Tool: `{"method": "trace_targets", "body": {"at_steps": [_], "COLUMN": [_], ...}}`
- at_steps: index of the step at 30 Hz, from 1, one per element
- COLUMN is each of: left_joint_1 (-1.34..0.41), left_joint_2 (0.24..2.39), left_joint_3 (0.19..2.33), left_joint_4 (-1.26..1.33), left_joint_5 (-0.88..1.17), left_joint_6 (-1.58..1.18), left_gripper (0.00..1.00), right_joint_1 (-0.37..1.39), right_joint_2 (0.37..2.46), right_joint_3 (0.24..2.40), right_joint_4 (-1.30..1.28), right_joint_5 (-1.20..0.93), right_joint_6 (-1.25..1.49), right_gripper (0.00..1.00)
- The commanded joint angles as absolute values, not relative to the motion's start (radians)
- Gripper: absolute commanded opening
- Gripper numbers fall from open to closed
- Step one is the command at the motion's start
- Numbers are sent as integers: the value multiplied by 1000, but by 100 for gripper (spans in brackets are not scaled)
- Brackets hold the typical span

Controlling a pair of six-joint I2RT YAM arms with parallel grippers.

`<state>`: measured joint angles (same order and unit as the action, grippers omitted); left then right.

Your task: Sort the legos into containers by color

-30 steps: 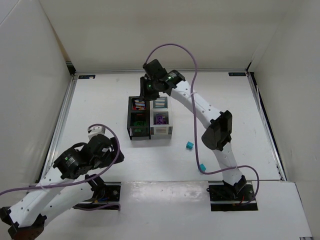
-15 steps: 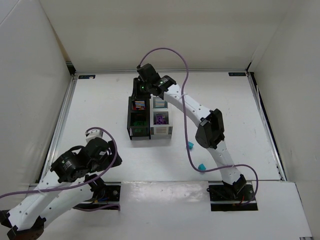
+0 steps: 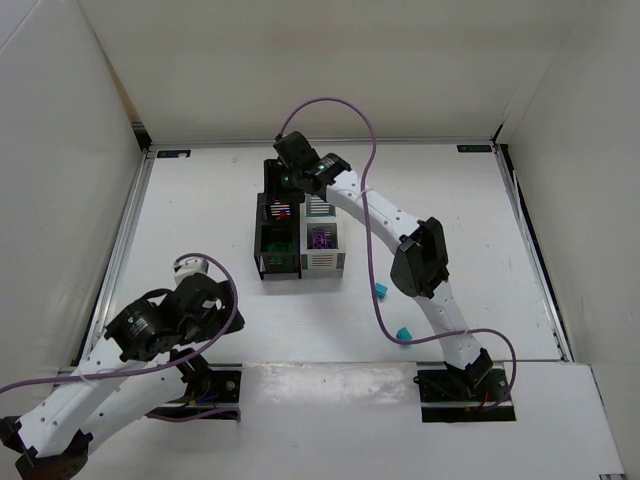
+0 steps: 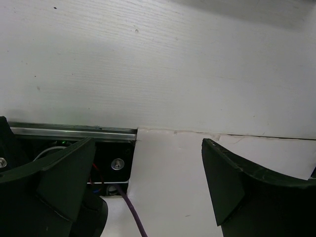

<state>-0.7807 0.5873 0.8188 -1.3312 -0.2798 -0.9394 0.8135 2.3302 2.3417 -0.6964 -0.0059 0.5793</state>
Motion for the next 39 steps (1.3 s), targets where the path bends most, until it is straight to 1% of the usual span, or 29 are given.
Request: {"method": "trace_targets", "body": {"at_steps": [1, 3, 4, 6, 7, 8, 9, 10, 11, 12, 13, 14, 16, 17, 19, 20, 21, 25, 29, 39], "left_joint_1": [-775, -776, -776, -776, -776, -776, -775, -776, -776, -776, -776, -775, -772, -773, -772, -773, -770, -769, -764, -718], "left_joint_2": [607, 606, 607, 607, 610, 621, 623, 632, 647, 656, 678, 710, 768, 835, 886, 958, 980, 1092, 1127, 1131], "left_joint_3": [856, 859, 859, 856, 856, 856, 854, 854, 856, 857, 867, 873, 896, 926, 954, 1003, 1018, 1117, 1121, 1078], "left_joint_4": [-1324, -1321, -1318, -1307, -1299, -1293, -1270, -1261, -1240, -1221, -1207, -1178, -1160, -1154, -1129, -1129, -1124, -1098, -1066, -1057], "left_joint_5": [-285, -291, -291, -288, -285, -282, -276, -270, -265, -240, -232, -206, -202, -190, -180, -176, -176, -167, -144, -120], "left_joint_6": [-928, -931, -928, -922, -913, -910, -898, -890, -882, -859, -848, -824, -816, -799, -757, -746, -741, -684, -675, -675], "left_gripper": [100, 100, 100, 100, 100, 100, 100, 100, 100, 100, 100, 100, 100, 100, 100, 100, 100, 100, 100, 100], "right_joint_1": [807, 802, 786, 749, 736, 674, 646, 618, 527, 499, 467, 386, 312, 267, 211, 192, 139, 103, 117, 158], "right_joint_2": [2215, 2174, 2101, 2045, 1952, 1922, 1861, 1809, 1786, 1743, 1709, 1671, 1646, 1608, 1585, 1566, 1563, 1607, 1681, 1873], "right_joint_3": [2335, 2315, 2300, 2241, 2150, 2116, 2080, 1969, 1929, 1890, 1773, 1729, 1573, 1542, 1421, 1383, 1361, 1292, 1296, 1333], "right_joint_4": [-721, -761, -796, -877, -903, -989, -1020, -1075, -1130, -1159, -1213, -1241, -1269, -1270, -1255, -1253, -1232, -1207, -1210, -1155], "right_joint_5": [20, 32, 55, 70, 71, 66, 64, 28, 23, 21, 32, 50, 58, 63, 71, 61, 58, 69, 117, 126], "right_joint_6": [542, 538, 528, 532, 534, 535, 541, 538, 528, 531, 532, 517, 508, 496, 486, 483, 468, 440, 434, 446], "right_gripper": [57, 55, 55, 55, 55, 57, 57, 57, 57, 57, 57, 57, 57, 57, 57, 57, 57, 57, 57, 55]}}
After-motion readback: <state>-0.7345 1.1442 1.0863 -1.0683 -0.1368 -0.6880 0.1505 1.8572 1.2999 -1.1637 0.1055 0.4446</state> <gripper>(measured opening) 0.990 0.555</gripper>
